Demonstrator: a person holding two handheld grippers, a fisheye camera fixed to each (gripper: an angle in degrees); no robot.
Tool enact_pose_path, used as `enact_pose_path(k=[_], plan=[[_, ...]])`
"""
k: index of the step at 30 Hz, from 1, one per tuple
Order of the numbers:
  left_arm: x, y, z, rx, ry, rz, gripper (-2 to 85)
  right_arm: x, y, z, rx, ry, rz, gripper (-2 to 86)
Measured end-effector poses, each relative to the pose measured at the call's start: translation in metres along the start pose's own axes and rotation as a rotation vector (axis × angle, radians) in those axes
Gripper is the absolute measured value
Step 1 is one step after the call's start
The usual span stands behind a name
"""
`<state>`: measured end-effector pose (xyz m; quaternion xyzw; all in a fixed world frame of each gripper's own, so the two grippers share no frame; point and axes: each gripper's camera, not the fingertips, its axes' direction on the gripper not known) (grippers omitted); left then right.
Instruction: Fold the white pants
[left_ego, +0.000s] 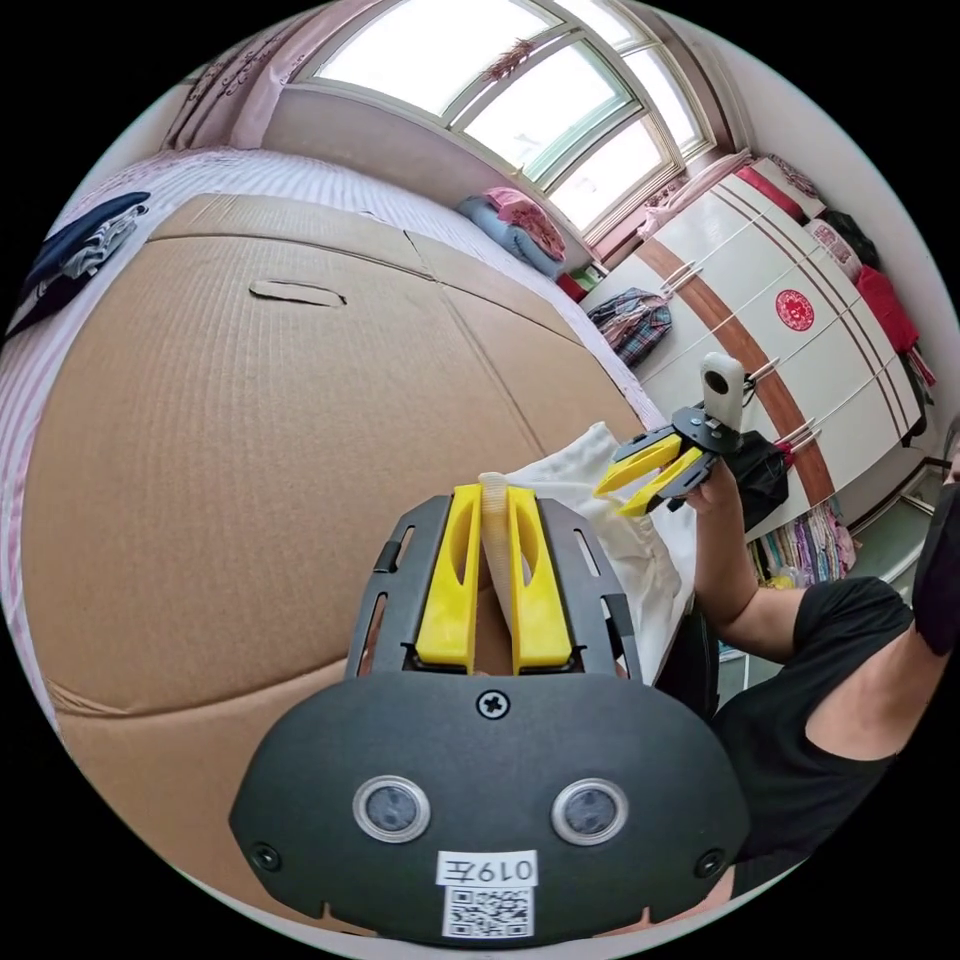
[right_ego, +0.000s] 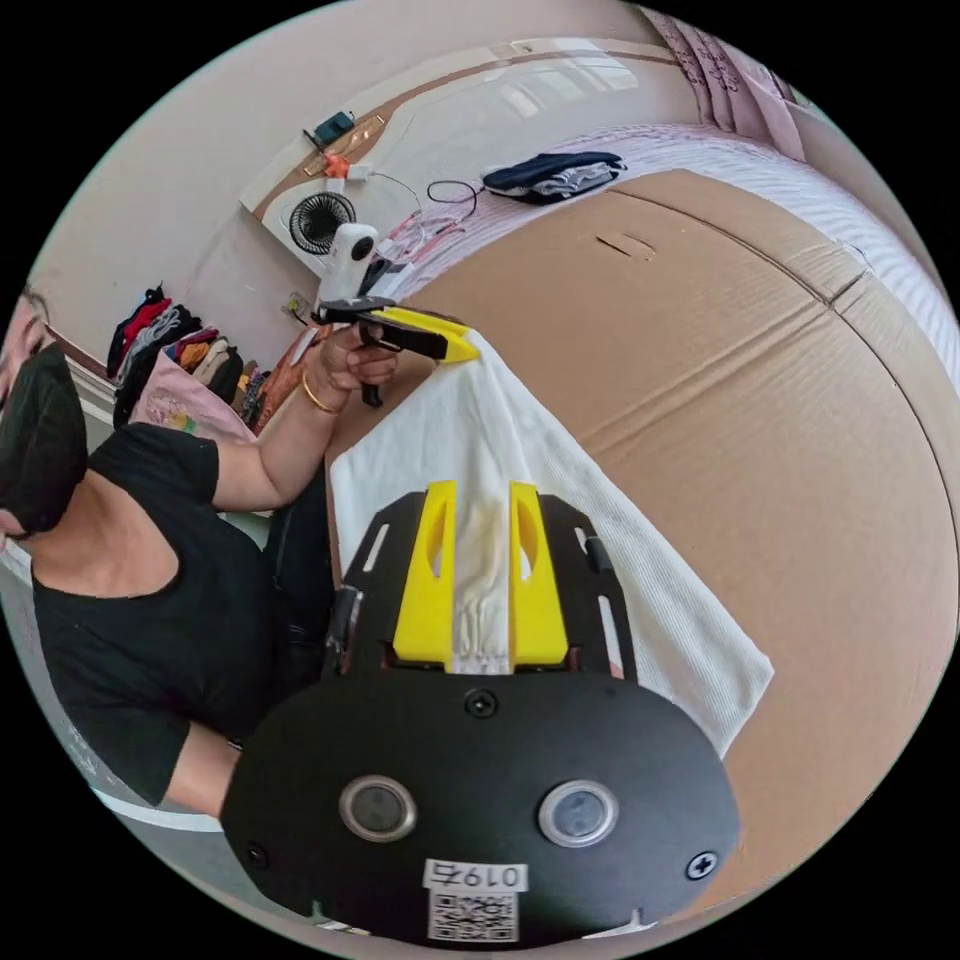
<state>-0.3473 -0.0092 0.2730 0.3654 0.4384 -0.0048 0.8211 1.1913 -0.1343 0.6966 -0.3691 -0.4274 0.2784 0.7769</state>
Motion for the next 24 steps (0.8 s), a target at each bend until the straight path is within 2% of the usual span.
enact_pose_path(k=[3,9,13,18,24], plan=[[-0.002,0.001,0.003,0.009,0.027,0.000,1.2,0.011,-0.009,-0.019,0.013,-0.041,0.004,7.0],[-0.002,0.000,0.008,0.016,0.057,-0.002,1.2,0.057,0.013,-0.034,0.006,-0.186,0.158,5.6],[0.002,-0.002,0.011,0.018,0.056,0.004,1.2,0.054,0.029,-0.038,-0.031,-0.160,0.218,6.7],[0.012,-0.006,0.011,0.041,0.059,0.036,1.3,0.052,0.031,-0.035,-0.042,-0.239,0.261,8.2],[0.028,-0.015,0.013,0.047,0.022,0.059,1.3,0.019,0.016,-0.036,-0.099,-0.132,0.187,0.1]])
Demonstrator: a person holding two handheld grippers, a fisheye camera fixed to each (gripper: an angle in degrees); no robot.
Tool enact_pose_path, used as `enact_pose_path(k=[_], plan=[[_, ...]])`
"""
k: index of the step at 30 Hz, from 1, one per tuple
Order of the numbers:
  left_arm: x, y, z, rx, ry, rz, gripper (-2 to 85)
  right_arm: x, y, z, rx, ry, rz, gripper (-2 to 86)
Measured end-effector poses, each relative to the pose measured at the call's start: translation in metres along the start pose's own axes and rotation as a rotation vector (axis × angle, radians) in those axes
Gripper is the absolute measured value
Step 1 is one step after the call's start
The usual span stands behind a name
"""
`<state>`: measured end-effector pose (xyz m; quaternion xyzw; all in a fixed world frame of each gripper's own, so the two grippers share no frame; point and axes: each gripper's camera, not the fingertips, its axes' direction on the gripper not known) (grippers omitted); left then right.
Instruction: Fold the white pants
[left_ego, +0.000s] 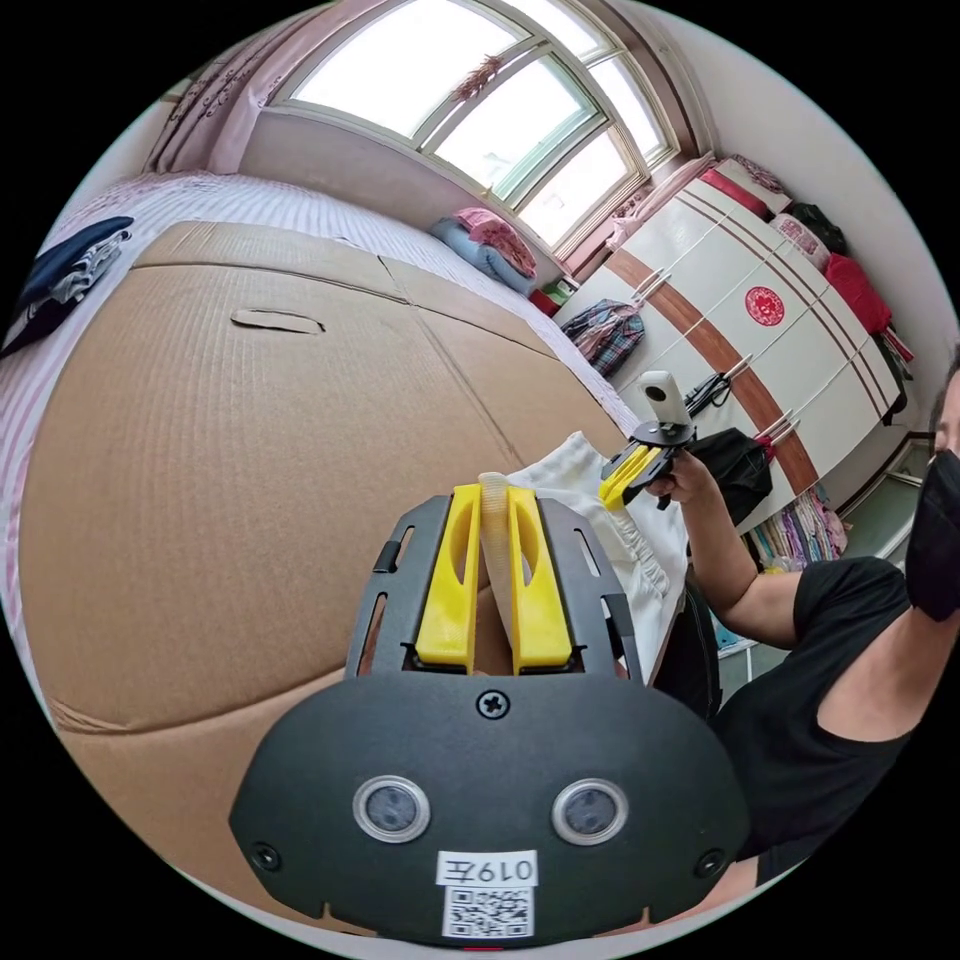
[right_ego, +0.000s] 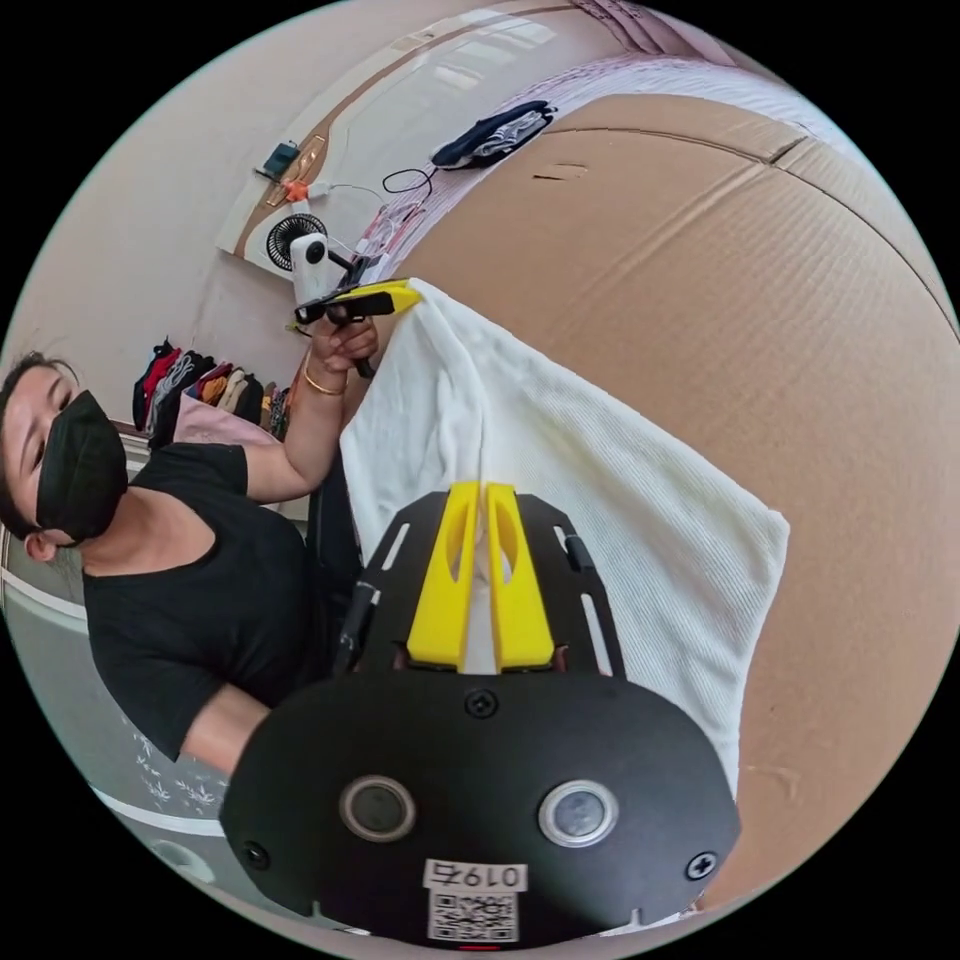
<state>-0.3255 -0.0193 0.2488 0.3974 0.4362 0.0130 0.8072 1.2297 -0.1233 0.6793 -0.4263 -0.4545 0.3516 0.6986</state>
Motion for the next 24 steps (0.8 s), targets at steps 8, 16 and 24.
enact_pose_path(k=[8,16,24], plan=[[0.016,-0.019,0.011,-0.047,-0.096,-0.032,1.5,-0.014,0.004,0.008,0.001,0.110,0.063,-0.7],[0.024,-0.042,0.022,-0.083,-0.084,-0.063,3.0,-0.024,0.018,0.009,0.079,0.072,0.071,2.3],[0.035,-0.070,0.013,-0.059,-0.059,-0.117,4.7,-0.027,0.038,-0.002,0.187,0.019,0.075,6.2]])
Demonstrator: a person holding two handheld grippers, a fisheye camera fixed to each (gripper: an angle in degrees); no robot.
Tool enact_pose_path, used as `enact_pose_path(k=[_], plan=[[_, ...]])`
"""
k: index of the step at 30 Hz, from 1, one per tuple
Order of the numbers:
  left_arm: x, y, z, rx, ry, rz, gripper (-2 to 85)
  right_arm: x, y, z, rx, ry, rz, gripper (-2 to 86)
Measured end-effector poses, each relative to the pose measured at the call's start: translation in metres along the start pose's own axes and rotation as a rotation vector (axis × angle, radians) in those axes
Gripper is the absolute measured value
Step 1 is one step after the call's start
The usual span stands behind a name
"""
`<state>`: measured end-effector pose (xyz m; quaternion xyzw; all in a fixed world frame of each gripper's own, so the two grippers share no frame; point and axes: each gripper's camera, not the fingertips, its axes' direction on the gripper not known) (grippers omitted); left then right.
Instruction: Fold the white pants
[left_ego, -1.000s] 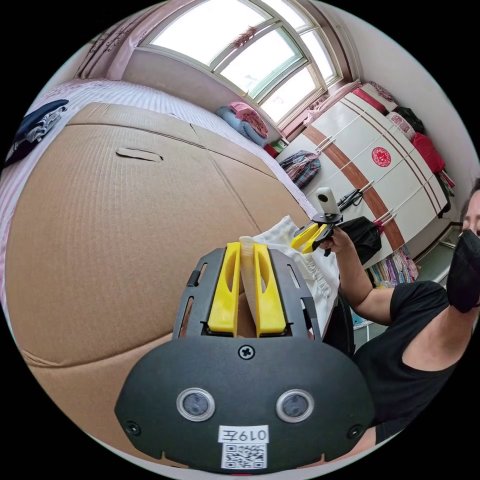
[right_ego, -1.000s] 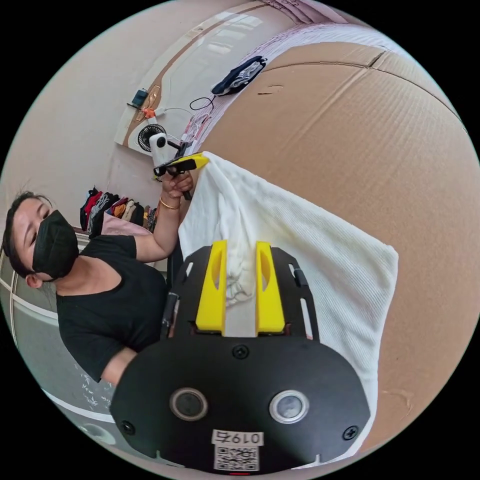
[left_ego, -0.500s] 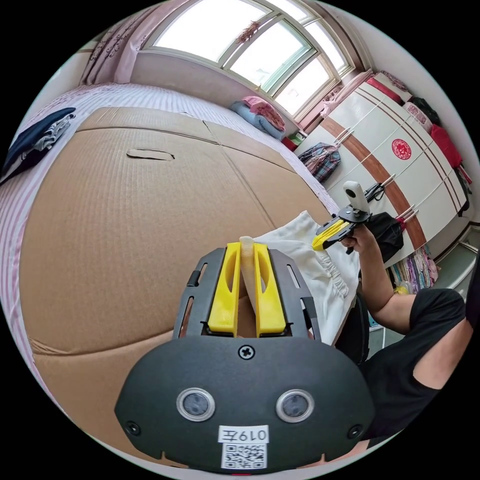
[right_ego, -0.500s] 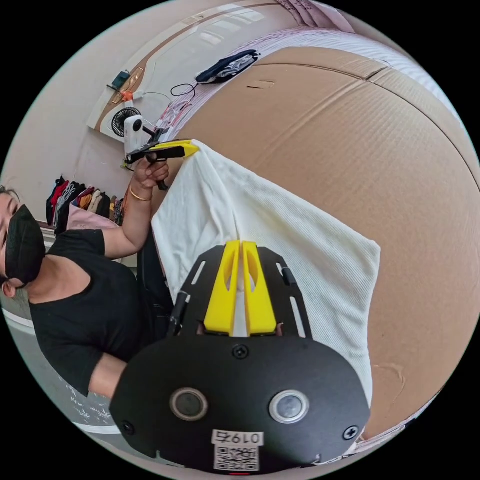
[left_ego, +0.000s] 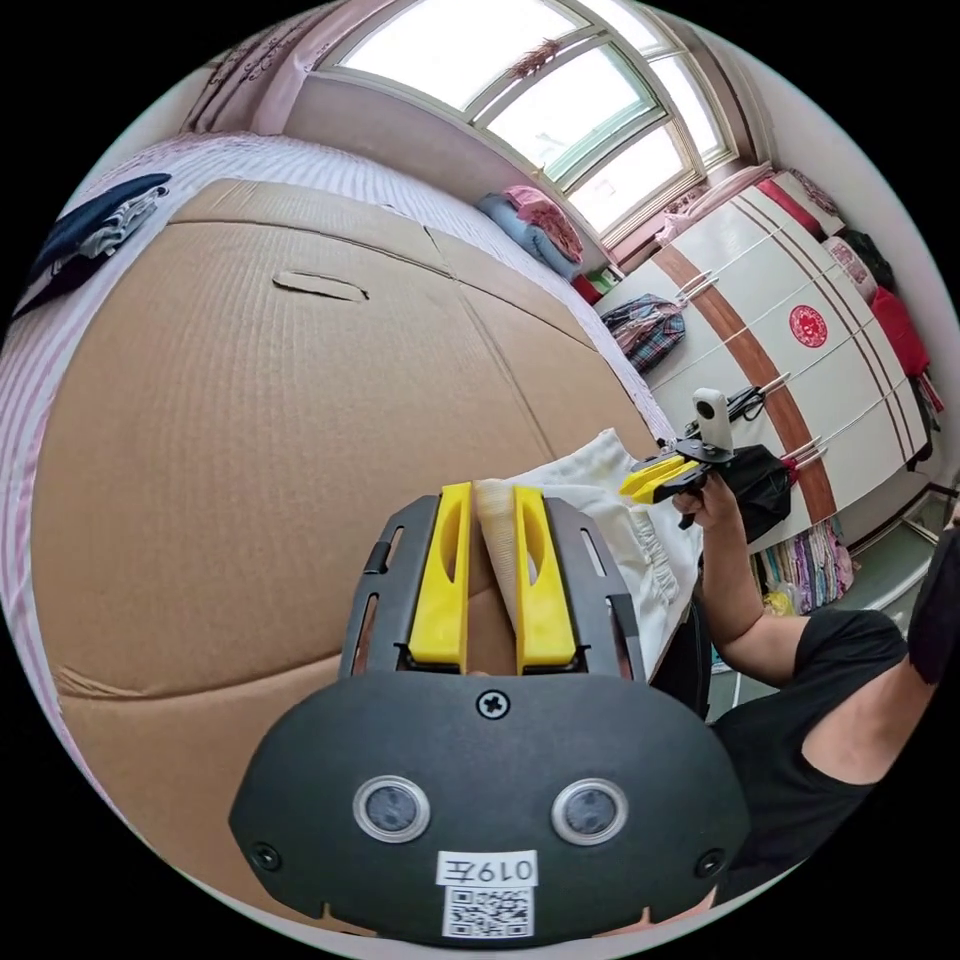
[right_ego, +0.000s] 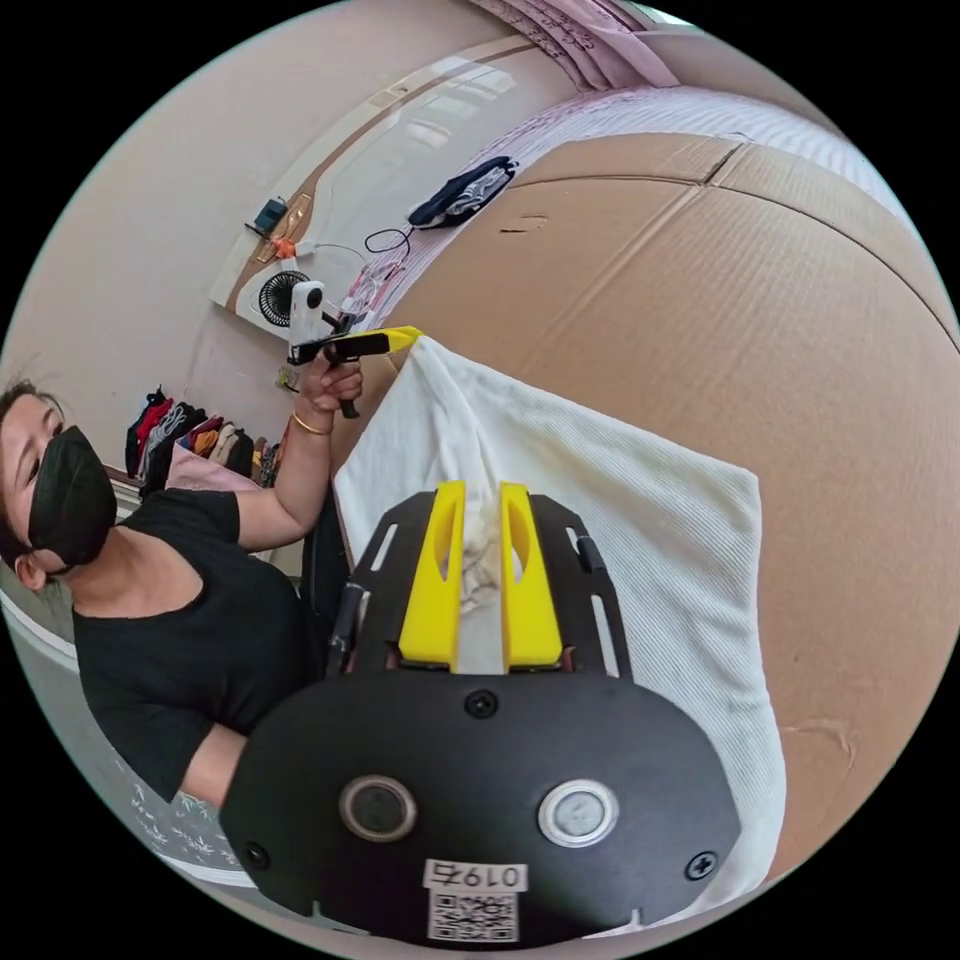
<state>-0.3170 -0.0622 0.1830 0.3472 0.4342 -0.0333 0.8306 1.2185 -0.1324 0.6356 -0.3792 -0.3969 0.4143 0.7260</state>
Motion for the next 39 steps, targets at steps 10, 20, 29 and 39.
enact_pose_path(k=[10,20,29,39], plan=[[0.167,-0.080,0.002,-0.226,-0.249,0.970,1.8,-0.016,0.001,0.008,-0.078,-0.042,-0.184,7.9],[0.188,-0.164,0.127,-0.770,-0.046,1.111,5.0,0.001,-0.030,0.016,-0.116,-0.041,-0.170,7.0],[0.188,-0.208,0.182,-0.919,0.045,1.062,3.8,0.001,-0.082,0.044,-0.249,-0.066,-0.210,8.1],[0.179,-0.244,0.204,-0.998,0.097,1.014,4.0,0.011,-0.085,0.055,-0.294,-0.127,-0.213,7.5]])
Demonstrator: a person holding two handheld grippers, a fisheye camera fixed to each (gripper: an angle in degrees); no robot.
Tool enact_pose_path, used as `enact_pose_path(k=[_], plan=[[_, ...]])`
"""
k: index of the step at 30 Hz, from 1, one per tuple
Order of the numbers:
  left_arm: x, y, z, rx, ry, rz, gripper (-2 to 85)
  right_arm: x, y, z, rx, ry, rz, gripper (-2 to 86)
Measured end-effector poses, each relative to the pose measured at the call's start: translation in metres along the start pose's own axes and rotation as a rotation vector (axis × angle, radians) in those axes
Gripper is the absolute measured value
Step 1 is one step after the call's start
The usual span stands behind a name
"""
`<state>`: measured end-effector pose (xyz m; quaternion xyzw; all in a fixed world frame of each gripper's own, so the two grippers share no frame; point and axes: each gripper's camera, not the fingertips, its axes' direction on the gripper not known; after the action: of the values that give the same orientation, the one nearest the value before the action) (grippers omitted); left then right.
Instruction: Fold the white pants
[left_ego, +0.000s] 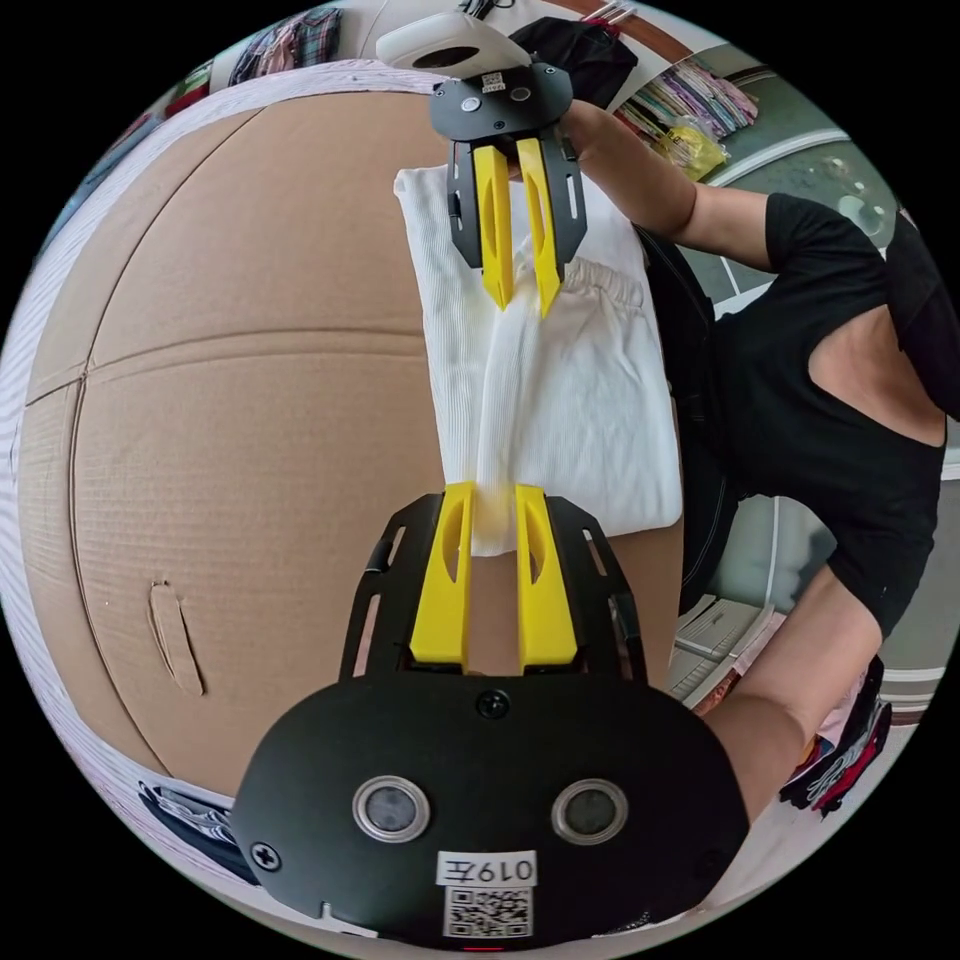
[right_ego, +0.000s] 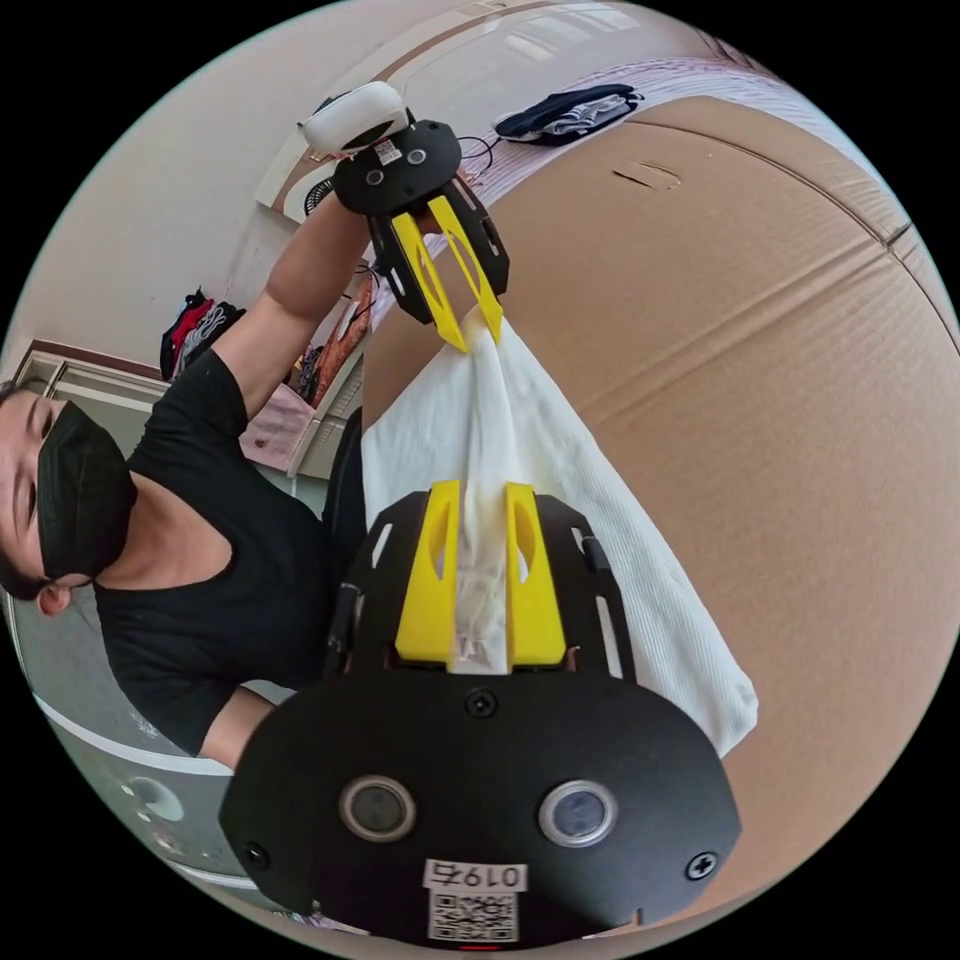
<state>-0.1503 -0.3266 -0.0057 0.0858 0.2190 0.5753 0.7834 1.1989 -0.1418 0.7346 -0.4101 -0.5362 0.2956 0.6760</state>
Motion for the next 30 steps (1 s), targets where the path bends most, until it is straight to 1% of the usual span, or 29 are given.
enact_pose_path(k=[4,11,17,21,24,26,30], plan=[[-0.017,0.001,-0.001,0.000,0.036,-0.021,3.9,0.010,0.005,-0.003,0.009,0.032,0.035,6.9],[-0.043,0.005,-0.003,0.002,0.083,-0.034,1.9,0.023,0.013,-0.002,0.016,-0.023,0.034,0.1],[-0.060,0.010,-0.011,0.012,0.130,-0.027,1.1,0.025,0.017,-0.007,0.011,0.009,0.043,-0.7],[-0.077,0.010,-0.004,-0.032,0.148,-0.060,0.9,0.031,0.021,-0.008,0.025,-0.004,0.060,-0.7],[-0.069,0.010,-0.012,-0.009,0.120,0.000,1.0,0.019,0.026,-0.013,0.034,0.011,0.026,-0.7],[-0.076,0.015,-0.013,-0.013,0.116,-0.034,1.0,0.019,0.030,-0.020,0.055,0.024,0.038,-0.7],[-0.094,0.017,0.001,-0.042,0.140,-0.084,1.1,0.030,0.027,-0.011,0.017,0.038,0.073,-0.4]])
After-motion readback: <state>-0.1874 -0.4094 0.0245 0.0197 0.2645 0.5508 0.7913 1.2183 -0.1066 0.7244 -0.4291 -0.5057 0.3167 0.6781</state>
